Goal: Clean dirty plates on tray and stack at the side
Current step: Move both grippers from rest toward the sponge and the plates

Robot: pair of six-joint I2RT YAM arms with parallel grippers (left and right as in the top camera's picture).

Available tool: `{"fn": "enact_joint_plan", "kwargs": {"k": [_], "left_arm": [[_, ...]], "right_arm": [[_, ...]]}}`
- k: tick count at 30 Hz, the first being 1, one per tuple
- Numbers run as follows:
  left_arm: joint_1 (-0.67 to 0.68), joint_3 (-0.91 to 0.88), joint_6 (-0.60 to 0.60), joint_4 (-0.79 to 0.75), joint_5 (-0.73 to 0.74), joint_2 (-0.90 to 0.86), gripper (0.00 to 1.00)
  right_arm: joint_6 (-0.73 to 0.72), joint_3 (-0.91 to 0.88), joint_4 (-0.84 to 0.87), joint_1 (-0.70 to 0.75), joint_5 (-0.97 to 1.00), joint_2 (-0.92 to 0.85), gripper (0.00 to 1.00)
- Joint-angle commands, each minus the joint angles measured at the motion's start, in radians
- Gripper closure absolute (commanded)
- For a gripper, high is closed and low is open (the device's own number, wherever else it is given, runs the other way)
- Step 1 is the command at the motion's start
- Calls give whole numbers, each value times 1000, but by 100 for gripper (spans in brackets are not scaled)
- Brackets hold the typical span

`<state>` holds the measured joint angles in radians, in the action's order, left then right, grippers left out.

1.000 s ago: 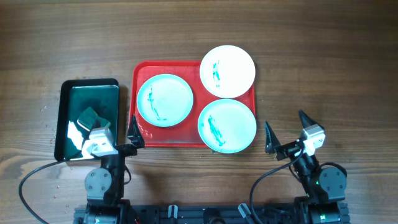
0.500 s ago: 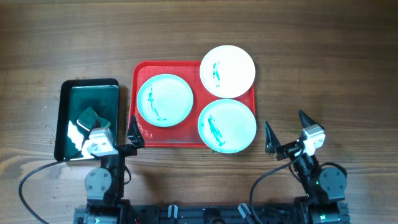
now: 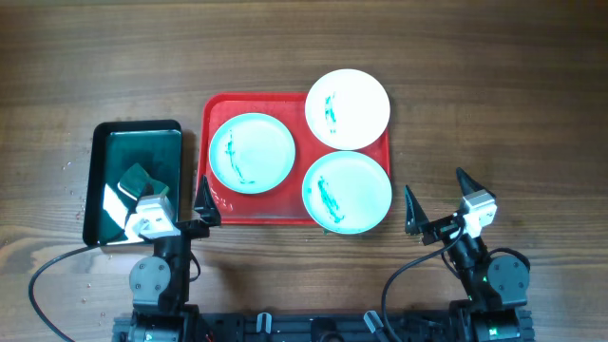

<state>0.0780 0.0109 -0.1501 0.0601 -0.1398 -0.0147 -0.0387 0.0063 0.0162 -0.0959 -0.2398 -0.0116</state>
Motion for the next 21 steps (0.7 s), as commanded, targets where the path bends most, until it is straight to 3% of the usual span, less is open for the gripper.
{"fn": "enact_joint_plan", "kwargs": {"k": [1,11,15,21], "left_arm": [[5,-5,23,0,10,8,0],[5,-5,23,-5,19,8,0],[5,-3,8,-52,19,8,0],[5,192,8,51,19,-124,0]], "right_arm": [[11,-1,5,-4,-13,2,0],[8,-1,5,-4,-18,2,0],[-101,-1,23,-4,-18,2,0],[-128,84,101,-4,-85,-68,0]]}}
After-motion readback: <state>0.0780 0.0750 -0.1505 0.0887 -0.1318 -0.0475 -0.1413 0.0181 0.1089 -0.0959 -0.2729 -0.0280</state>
